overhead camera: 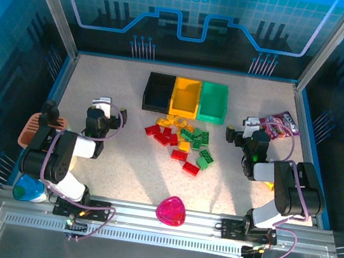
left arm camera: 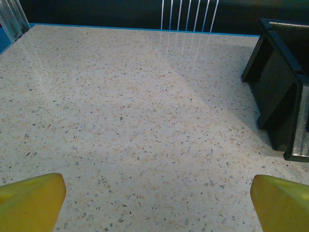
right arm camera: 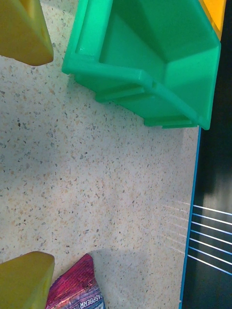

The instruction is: Sort the legos into containers by color

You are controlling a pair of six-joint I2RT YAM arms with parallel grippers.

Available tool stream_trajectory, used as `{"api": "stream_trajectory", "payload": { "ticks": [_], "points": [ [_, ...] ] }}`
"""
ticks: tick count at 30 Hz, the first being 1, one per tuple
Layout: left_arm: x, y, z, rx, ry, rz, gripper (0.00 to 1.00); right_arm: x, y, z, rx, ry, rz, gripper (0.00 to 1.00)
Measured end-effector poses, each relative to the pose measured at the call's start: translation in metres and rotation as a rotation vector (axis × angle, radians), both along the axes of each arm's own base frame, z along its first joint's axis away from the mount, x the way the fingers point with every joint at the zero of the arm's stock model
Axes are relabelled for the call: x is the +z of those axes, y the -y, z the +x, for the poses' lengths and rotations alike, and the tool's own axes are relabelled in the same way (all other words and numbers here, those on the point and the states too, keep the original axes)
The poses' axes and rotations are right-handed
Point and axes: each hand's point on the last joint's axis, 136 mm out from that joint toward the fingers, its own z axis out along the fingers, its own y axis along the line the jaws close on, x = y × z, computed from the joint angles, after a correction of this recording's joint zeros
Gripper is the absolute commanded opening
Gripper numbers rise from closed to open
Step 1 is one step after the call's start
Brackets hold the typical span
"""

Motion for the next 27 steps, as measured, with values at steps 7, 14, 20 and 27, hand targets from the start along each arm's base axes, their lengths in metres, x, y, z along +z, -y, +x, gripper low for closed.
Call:
{"api": "stream_trajectory", "payload": {
  "ticks": [7, 14, 20, 27],
  "points": [
    [0.0, 0.0, 0.0, 0.0, 0.0, 0.0, 0.99, 0.0001, 0.0, 0.0001, 0.0, 0.0, 0.0, 1.0],
    [0.0, 0.0, 0.0, 0.0, 0.0, 0.0, 0.99, 0.0001, 0.0, 0.0001, 0.0, 0.0, 0.0, 1.0],
    [0.0, 0.0, 0.0, 0.0, 0.0, 0.0, 0.99, -0.0002, -0.0013, -0.0001, 0.008, -0.001, 0.004, 1.0],
    [0.0, 0.0, 0.0, 0.0, 0.0, 0.0, 0.99, -0.0002, -0.0024, -0.0002, 0.014, -0.001, 0.005, 1.0]
  ]
}}
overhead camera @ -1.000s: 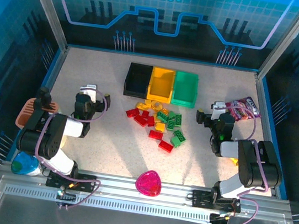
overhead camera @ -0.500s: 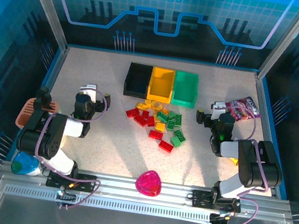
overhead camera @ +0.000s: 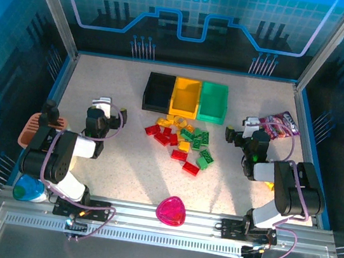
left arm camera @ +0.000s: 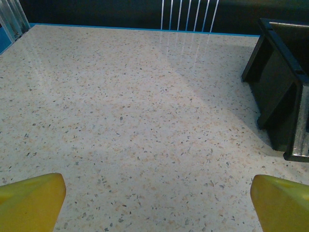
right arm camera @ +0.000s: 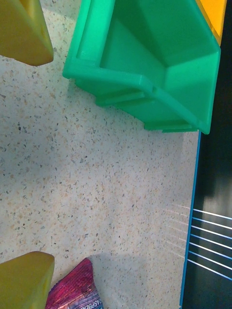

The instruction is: Sort the legos into containers by color

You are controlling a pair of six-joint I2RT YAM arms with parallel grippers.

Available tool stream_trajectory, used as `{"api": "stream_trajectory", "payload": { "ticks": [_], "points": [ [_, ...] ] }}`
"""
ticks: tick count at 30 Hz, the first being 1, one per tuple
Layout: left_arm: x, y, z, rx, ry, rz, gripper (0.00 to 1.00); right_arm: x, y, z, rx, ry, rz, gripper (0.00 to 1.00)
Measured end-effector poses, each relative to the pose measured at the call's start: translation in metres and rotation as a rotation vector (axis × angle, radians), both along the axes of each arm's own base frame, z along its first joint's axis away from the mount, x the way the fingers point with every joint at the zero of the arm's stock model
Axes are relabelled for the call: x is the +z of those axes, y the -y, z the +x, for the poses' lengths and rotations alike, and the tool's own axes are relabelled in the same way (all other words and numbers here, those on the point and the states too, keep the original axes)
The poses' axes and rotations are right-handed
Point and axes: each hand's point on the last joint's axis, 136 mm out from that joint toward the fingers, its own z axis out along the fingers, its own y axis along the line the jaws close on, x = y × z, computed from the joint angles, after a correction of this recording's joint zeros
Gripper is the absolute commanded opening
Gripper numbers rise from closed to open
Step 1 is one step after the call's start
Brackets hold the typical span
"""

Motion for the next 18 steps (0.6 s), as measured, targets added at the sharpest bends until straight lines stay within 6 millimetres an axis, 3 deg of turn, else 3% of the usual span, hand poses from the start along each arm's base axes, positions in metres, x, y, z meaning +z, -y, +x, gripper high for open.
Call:
{"api": "stream_trajectory", "payload": {
  "ticks": [7, 9, 10, 12, 16, 18],
  "points": [
    [0.001, -0.003, -0.003, 0.02, -0.013, 0.0, 0.99, 0.0, 0.001, -0.002, -0.011, -0.008, -0.013, 1.0],
    [0.012, -0.006, -0.007, 0.055, -0.036, 0.006, 0.99, 0.013, -0.008, -0.009, 0.006, -0.015, -0.045, 1.0],
    [0.022, -0.006, -0.006, 0.071, -0.037, 0.007, 0.99, 0.024, -0.015, -0.012, 0.022, -0.009, -0.051, 1.0],
    [0.056, -0.006, 0.002, 0.107, -0.007, -0.019, 0.99, 0.068, -0.031, -0.015, 0.047, 0.037, -0.005, 1.0],
    [0.116, -0.001, 0.011, 0.135, 0.06, -0.111, 0.99, 0.165, -0.023, -0.019, -0.033, 0.112, 0.265, 1.0],
    [0.129, 0.011, 0.015, 0.107, 0.047, -0.161, 0.99, 0.179, -0.016, -0.023, -0.048, 0.093, 0.358, 1.0]
  ]
}}
